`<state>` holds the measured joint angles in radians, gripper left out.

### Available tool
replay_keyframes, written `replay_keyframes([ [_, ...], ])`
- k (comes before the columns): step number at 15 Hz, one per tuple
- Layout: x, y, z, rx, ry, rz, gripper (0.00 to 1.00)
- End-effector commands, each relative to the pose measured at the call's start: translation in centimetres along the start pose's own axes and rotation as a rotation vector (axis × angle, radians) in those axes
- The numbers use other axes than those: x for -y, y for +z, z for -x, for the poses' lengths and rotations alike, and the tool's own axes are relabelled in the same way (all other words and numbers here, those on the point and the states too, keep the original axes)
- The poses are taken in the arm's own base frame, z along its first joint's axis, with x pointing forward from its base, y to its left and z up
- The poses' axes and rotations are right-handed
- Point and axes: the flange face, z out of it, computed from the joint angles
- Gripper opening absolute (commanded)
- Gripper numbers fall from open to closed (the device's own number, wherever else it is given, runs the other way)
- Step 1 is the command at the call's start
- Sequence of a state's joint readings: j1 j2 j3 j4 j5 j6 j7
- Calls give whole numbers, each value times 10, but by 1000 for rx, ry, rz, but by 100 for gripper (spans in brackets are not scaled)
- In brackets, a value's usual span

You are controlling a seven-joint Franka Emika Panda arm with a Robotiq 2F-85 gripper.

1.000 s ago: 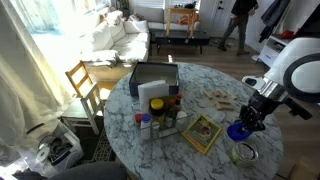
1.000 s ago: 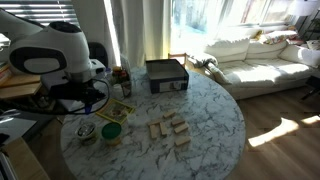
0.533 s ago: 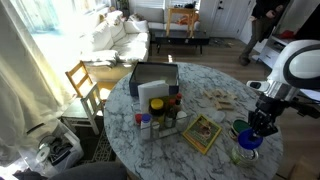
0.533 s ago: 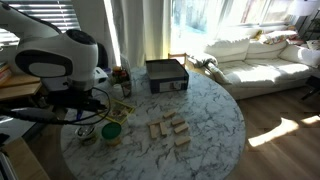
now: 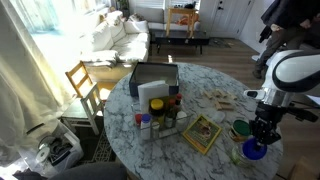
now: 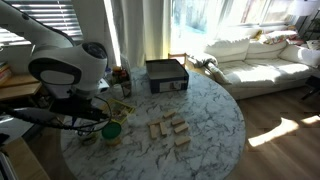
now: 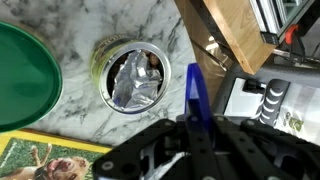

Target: Put the blue lid on top of the yellow tin on the left.

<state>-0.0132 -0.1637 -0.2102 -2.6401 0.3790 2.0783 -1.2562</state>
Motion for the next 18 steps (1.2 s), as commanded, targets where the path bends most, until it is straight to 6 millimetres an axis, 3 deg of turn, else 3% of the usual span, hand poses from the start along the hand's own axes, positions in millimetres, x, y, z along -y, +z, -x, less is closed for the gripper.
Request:
replay_keyframes([
  [1,-11,16,2,-3,-11,-41,1],
  [5,-23,24,5,-21,15,-40,1],
  [12,-47,20,7,-37,55,0,1],
  [18,-55,27,12,-14,77,-41,1],
])
